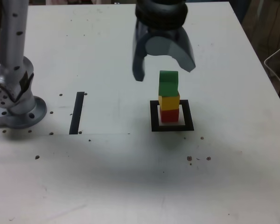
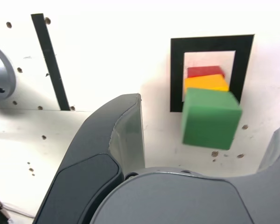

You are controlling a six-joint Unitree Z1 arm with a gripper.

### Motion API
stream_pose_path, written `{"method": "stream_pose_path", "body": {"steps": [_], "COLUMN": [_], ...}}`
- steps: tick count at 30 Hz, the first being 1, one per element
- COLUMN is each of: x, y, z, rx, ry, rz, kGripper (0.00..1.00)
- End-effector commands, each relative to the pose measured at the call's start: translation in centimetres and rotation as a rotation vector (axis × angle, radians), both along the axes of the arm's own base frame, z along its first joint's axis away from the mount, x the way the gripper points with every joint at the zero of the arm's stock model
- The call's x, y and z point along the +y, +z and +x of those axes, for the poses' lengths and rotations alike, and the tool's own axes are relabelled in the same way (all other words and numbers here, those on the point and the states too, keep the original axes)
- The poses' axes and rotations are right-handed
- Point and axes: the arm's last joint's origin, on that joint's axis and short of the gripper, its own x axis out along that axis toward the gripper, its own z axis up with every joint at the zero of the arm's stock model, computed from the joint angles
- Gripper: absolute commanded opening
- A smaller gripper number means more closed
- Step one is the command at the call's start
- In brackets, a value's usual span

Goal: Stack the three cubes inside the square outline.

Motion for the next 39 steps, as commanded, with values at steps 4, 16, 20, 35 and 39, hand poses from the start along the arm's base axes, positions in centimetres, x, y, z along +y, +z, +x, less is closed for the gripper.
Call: {"method": "stream_pose_path", "body": {"steps": [4,16,20,35,39], "x": [0.8,3.7,4.0,4.7,4.6], "y": [1.2,0.4,-0.3,-6.0,-6.8], "z": [-3.2,-10.9,-12.5,-17.1,-17.6], "rx": [-0.019,-0.016,-0.002,0.073,0.090], "ry": [0.004,0.022,0.021,0.055,0.061], "rz": [-0.021,-0.026,-0.024,-0.034,-0.032], "kGripper": [0.99,0.99,0.99,0.99,0.99]}}
